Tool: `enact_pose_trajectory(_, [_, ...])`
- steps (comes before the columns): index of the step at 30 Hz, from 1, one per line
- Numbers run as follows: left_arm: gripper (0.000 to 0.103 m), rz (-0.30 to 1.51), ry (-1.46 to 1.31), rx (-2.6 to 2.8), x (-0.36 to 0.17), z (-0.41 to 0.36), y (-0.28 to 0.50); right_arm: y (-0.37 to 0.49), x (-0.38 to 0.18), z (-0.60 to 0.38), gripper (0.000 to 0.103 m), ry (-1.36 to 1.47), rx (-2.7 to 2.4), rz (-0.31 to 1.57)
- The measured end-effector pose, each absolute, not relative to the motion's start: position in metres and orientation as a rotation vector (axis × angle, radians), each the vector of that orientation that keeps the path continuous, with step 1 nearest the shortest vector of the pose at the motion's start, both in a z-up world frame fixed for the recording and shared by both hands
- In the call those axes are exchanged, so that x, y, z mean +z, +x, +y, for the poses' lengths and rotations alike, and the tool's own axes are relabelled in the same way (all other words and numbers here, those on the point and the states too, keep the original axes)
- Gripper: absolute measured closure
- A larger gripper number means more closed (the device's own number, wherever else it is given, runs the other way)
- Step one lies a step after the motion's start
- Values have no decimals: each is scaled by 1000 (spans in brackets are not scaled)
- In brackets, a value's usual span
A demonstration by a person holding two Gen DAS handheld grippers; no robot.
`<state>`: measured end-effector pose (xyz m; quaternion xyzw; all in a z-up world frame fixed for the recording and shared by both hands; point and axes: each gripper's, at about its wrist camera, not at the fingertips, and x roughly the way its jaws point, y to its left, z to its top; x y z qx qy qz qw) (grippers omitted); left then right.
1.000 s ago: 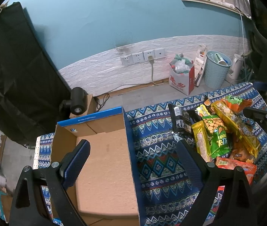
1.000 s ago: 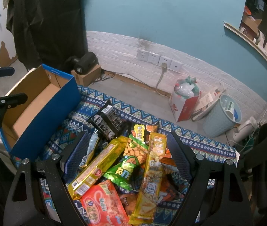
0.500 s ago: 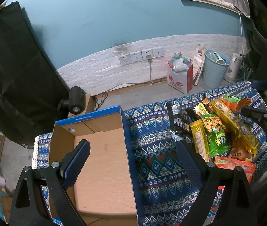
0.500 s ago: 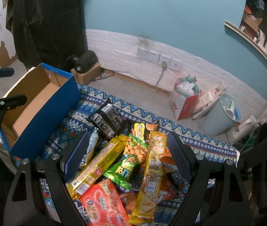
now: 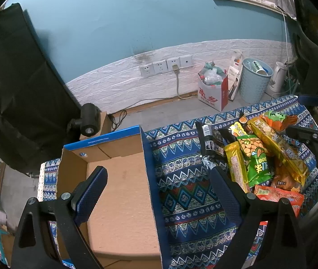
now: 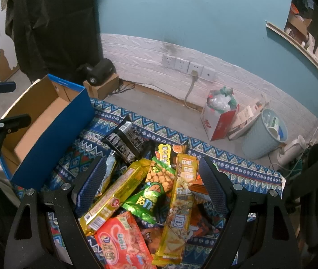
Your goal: Organize snacks
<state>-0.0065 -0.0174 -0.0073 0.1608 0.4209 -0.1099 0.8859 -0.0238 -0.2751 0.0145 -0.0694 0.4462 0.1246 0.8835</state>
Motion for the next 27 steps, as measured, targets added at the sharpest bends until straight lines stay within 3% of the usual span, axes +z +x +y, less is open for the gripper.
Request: enact_pose_trajectory(27, [9,879,350,-242,-8,-28,-6,-23,11,-277,20,-146,251,943])
